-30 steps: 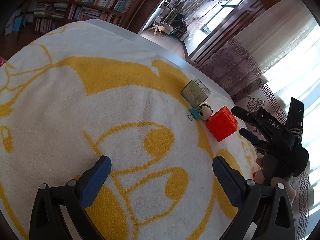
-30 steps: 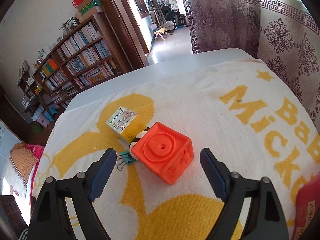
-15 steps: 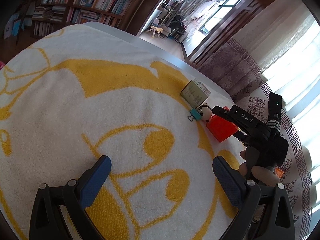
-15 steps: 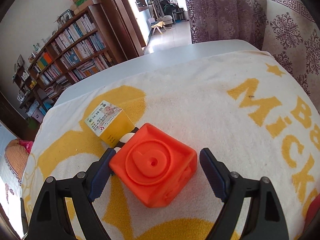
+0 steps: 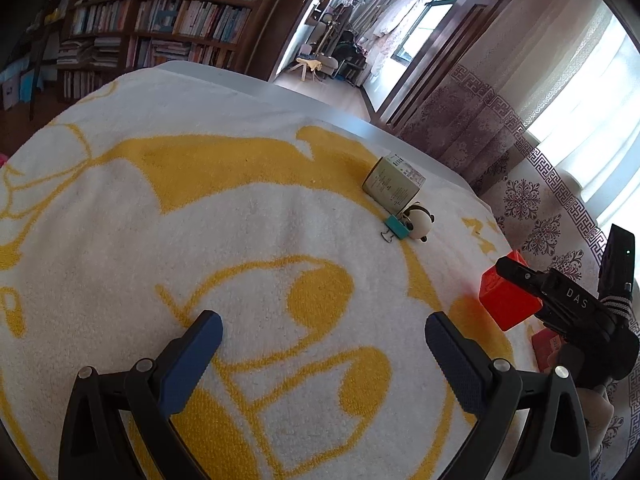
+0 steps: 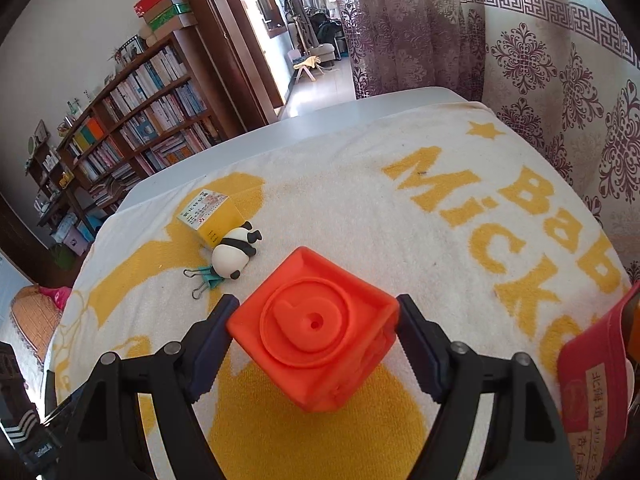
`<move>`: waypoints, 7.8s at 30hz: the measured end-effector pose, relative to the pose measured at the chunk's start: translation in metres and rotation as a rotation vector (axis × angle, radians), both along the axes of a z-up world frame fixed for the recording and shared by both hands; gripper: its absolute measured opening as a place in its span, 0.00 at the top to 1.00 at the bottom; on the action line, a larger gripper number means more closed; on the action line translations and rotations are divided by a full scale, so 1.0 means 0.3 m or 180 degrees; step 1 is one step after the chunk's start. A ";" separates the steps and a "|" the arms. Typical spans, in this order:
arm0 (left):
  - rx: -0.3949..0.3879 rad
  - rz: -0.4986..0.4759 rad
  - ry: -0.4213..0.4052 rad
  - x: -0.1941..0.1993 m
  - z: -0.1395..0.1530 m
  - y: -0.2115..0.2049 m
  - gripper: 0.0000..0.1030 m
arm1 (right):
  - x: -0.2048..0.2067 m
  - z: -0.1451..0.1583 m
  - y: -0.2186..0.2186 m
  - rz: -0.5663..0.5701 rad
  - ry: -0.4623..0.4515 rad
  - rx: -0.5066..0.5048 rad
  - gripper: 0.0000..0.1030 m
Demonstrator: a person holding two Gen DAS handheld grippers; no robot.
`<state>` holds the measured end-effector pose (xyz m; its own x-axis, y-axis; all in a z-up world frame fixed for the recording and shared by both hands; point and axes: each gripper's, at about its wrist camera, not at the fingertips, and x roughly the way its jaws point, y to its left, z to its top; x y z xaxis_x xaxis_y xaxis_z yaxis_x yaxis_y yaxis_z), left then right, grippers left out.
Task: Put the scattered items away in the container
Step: 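Lift the orange block with the right tool while the left tool grasps the printed medicine box, then carry the orange block and medicine box over the red box with both tools, then release the orange block and medicine box into the red box, then move both tools back over the panda and teal binder clip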
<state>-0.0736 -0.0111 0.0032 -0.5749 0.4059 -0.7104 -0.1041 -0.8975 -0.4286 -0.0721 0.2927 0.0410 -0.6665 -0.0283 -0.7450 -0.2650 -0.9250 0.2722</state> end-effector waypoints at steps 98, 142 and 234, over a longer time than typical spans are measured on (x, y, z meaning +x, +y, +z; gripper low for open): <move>-0.1018 -0.0785 0.1046 0.282 0.249 0.512 0.39 | 0.670 0.256 0.214 -0.0418 0.0982 0.0193 0.20; -0.0417 -0.2628 0.0820 0.644 0.269 1.122 0.24 | 1.018 0.197 0.553 -0.1213 0.0946 0.0037 0.19; -0.1294 -0.1539 0.0350 -0.363 -0.010 0.465 0.66 | 0.341 0.038 0.029 0.0142 0.0338 -0.0034 0.19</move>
